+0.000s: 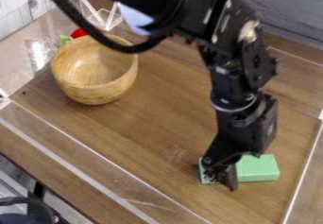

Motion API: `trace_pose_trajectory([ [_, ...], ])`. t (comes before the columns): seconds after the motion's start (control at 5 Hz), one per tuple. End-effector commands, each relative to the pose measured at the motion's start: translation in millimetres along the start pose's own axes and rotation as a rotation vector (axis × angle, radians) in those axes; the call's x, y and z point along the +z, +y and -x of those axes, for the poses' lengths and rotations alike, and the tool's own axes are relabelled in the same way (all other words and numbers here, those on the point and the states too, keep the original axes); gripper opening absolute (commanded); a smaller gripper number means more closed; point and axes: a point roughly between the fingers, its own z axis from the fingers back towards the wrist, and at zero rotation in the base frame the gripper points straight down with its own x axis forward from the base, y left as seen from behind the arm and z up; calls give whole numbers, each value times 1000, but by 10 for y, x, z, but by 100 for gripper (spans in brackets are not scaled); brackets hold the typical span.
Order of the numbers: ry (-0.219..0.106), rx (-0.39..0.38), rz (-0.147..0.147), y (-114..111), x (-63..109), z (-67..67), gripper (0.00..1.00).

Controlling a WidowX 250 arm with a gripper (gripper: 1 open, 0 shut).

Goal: Move the red object to the left side of the table

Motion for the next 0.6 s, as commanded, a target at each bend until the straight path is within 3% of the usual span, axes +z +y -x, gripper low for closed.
trace_pose_trajectory([
  [0.0,-15,-16,-26,44,35,34,0],
  [0.4,-5,9,-14,158,224,-136,0],
])
